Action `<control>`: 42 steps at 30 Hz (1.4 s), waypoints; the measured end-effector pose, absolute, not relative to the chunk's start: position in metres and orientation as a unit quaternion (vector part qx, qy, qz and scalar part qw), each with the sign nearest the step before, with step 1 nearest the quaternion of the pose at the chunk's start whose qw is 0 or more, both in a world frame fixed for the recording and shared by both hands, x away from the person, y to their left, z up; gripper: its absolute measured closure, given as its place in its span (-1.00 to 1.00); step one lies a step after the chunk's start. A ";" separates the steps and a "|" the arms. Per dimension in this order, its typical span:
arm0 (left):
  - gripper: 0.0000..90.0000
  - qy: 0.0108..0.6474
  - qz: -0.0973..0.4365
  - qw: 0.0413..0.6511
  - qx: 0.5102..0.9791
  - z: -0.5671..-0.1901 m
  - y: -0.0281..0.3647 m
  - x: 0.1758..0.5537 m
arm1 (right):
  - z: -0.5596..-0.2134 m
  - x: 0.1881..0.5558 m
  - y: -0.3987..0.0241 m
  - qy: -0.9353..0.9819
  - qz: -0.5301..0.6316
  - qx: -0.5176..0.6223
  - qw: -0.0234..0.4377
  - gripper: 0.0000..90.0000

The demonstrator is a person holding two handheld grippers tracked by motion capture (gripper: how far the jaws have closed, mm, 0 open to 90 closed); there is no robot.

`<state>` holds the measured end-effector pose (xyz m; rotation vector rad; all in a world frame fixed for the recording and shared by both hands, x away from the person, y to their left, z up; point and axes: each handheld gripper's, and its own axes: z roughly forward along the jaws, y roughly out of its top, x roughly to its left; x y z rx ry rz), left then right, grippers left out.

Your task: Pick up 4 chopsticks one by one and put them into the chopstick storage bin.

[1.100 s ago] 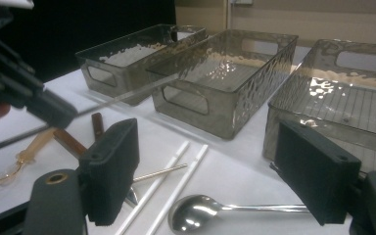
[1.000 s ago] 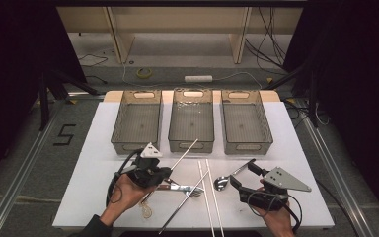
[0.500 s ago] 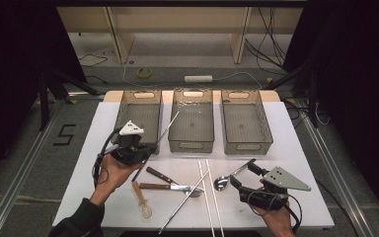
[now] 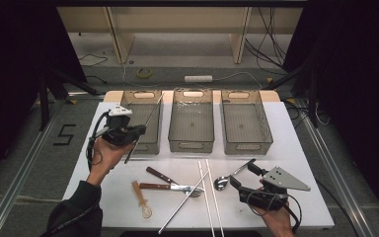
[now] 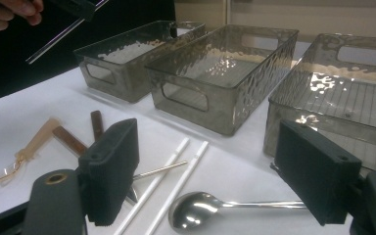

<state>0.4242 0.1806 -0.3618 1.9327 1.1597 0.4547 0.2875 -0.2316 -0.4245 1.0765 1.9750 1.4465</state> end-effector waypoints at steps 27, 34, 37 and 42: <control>0.89 0.514 0.231 0.421 0.711 -0.368 0.225 0.502 | -0.425 0.289 -0.232 0.719 0.528 0.392 0.226 -0.43; 0.89 0.514 0.251 0.413 0.709 -0.383 0.226 0.508 | -0.426 0.289 -0.231 0.721 0.528 0.389 0.225 -0.43; 0.89 0.514 0.255 0.414 0.706 -0.388 0.227 0.509 | -0.426 0.289 -0.230 0.721 0.528 0.389 0.225 -0.43; 0.89 0.514 0.248 0.415 0.709 -0.400 0.228 0.510 | -0.425 0.289 -0.231 0.720 0.528 0.389 0.225 -0.43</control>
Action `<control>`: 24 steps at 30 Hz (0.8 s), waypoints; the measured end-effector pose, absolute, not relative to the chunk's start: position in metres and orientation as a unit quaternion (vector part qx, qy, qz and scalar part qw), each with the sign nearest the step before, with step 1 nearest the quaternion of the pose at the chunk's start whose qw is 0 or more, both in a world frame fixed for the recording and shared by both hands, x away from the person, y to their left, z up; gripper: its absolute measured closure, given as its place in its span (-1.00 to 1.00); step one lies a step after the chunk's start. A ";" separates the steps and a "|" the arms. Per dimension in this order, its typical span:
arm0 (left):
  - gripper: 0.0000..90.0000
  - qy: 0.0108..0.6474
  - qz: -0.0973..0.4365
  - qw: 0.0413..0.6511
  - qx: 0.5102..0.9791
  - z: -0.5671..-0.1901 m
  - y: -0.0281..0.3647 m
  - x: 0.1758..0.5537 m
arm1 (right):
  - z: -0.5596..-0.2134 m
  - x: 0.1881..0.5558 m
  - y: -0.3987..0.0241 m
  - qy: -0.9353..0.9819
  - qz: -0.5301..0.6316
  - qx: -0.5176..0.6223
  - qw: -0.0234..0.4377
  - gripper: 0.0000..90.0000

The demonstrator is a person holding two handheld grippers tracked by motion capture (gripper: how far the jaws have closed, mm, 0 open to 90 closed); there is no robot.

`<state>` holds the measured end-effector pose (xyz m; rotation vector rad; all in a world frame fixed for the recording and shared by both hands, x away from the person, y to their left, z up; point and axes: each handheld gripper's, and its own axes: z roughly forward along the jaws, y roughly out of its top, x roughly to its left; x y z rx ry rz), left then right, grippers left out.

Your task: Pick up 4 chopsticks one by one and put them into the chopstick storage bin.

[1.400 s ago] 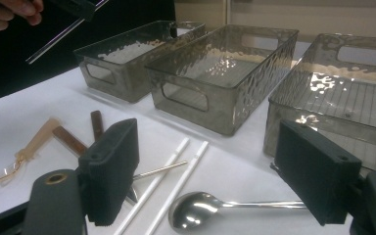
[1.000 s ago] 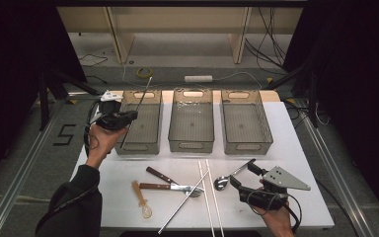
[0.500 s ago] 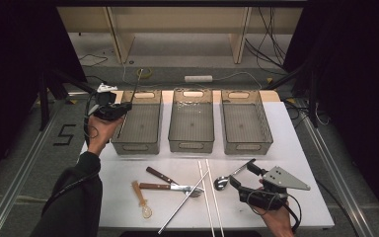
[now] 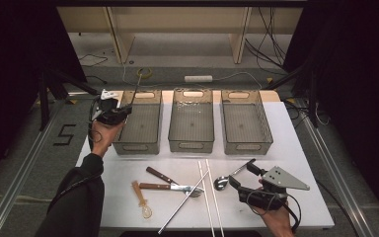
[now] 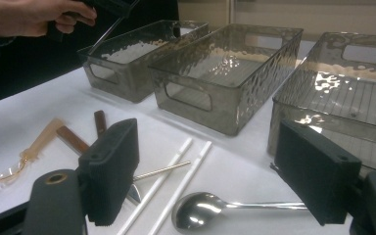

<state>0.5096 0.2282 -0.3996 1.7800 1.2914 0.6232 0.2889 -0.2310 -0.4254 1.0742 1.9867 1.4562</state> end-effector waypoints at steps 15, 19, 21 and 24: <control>0.88 0.518 0.251 0.400 0.713 -0.416 0.225 0.509 | -0.425 0.288 -0.230 0.722 0.528 0.387 0.224 -0.43; 0.87 0.523 0.251 0.393 0.713 -0.422 0.224 0.509 | -0.425 0.288 -0.230 0.722 0.528 0.387 0.225 -0.43; 0.86 0.527 0.248 0.392 0.712 -0.424 0.225 0.509 | -0.425 0.289 -0.231 0.721 0.529 0.388 0.224 -0.43; 0.64 0.533 0.241 0.393 0.709 -0.425 0.226 0.509 | -0.425 0.289 -0.230 0.722 0.527 0.387 0.224 -0.43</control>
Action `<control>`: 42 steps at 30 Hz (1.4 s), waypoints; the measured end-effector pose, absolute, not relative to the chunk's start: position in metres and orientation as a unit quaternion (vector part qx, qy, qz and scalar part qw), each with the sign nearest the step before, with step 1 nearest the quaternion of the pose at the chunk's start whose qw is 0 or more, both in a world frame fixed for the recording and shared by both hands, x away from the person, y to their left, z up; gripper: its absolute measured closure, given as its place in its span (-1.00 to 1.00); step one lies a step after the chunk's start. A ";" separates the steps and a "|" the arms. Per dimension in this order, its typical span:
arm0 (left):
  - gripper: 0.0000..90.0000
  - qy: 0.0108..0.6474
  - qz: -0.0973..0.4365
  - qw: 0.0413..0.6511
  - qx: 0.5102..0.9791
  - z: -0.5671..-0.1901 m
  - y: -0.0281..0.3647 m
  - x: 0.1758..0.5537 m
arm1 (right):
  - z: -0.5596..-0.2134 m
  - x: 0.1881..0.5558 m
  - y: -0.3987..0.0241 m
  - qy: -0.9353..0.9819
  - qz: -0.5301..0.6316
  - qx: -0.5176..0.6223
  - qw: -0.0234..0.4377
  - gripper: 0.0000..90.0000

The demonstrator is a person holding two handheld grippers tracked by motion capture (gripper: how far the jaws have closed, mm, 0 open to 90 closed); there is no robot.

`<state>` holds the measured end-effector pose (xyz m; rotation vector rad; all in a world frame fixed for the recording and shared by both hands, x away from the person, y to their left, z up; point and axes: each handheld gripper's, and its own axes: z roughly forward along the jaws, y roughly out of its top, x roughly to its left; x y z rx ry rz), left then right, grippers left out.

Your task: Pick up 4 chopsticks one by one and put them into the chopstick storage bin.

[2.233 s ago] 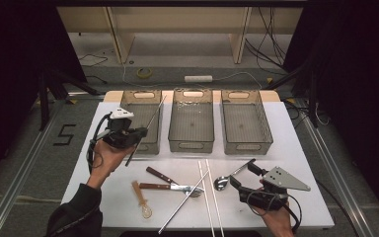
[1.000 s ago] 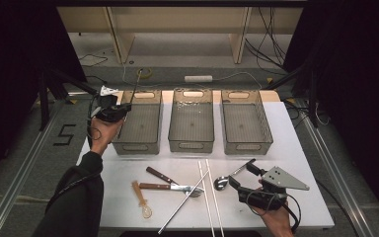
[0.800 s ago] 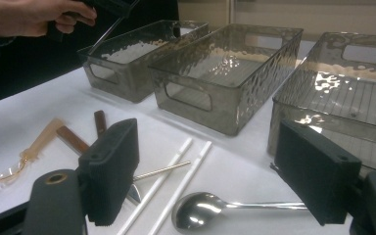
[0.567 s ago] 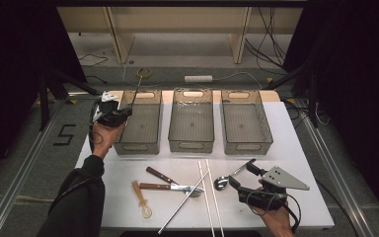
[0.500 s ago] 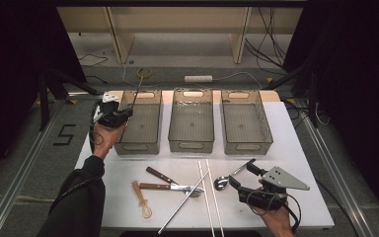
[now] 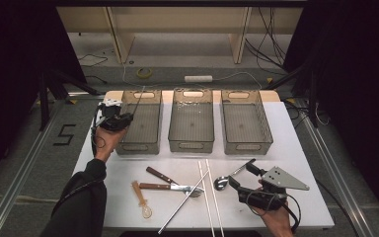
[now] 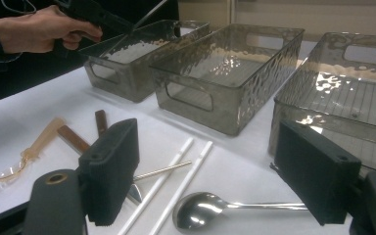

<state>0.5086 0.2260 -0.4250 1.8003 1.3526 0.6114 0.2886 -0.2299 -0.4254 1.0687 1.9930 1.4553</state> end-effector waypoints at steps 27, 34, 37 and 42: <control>-0.46 0.487 0.139 0.402 0.763 -0.387 0.180 0.429 | -0.425 0.288 -0.229 0.725 0.524 0.387 0.223 -0.43; -0.55 0.462 0.116 0.372 0.797 -0.396 0.156 0.400 | -0.424 0.287 -0.230 0.725 0.523 0.387 0.224 -0.43; -0.58 0.456 0.109 0.367 0.804 -0.402 0.148 0.386 | -0.425 0.287 -0.229 0.727 0.521 0.387 0.224 -0.43; -0.63 0.440 0.097 0.352 0.820 -0.414 0.134 0.365 | -0.425 0.287 -0.229 0.728 0.520 0.387 0.224 -0.43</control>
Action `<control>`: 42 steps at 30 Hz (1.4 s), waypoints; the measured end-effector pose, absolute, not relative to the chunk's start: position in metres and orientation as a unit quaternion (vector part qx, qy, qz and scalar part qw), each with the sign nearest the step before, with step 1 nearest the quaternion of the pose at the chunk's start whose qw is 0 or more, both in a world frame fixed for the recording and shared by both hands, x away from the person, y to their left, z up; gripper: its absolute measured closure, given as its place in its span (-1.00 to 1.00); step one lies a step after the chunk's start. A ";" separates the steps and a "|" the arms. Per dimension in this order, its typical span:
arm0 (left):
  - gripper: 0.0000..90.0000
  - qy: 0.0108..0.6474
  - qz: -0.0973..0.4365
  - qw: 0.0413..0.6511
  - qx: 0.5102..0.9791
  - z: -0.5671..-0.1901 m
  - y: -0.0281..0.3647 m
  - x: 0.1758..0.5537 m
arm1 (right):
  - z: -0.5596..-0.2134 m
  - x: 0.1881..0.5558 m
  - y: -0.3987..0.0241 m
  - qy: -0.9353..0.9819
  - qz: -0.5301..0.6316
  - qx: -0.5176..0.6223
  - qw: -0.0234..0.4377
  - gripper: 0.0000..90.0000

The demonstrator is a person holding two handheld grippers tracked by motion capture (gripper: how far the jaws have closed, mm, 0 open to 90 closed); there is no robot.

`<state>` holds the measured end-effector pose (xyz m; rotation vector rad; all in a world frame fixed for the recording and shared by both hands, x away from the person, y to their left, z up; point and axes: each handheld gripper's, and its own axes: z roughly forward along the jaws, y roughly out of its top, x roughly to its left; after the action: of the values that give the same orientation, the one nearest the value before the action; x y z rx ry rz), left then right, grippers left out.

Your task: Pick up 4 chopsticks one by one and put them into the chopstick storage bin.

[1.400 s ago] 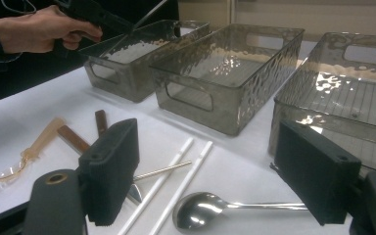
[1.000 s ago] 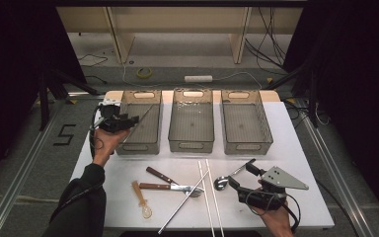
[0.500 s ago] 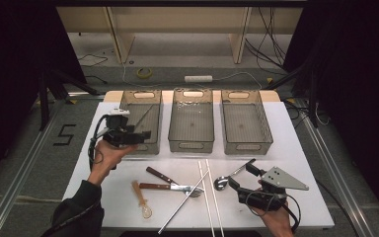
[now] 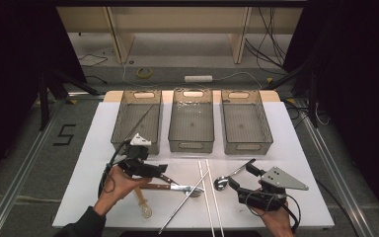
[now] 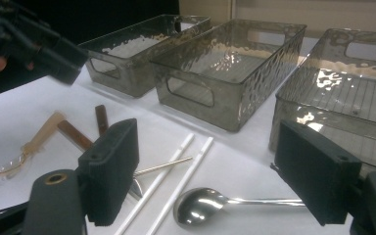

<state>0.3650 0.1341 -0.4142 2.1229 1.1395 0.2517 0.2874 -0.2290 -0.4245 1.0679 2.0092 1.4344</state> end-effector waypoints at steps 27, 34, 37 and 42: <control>-0.35 0.376 0.061 0.295 0.876 -0.447 0.084 0.314 | -0.426 0.289 -0.228 0.731 0.516 0.389 0.221 -0.43; -0.07 0.357 0.057 0.280 0.889 -0.452 0.075 0.310 | -0.426 0.289 -0.228 0.732 0.515 0.388 0.220 -0.43; 0.01 0.351 0.053 0.275 0.894 -0.454 0.072 0.309 | -0.426 0.289 -0.228 0.733 0.514 0.387 0.220 -0.43; 0.18 0.344 0.044 0.269 0.898 -0.458 0.064 0.306 | -0.426 0.289 -0.227 0.735 0.513 0.386 0.219 -0.43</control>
<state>0.3059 0.0645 -0.4578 2.4220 0.9272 0.1177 0.2887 -0.2274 -0.4261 1.0675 2.0326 1.4195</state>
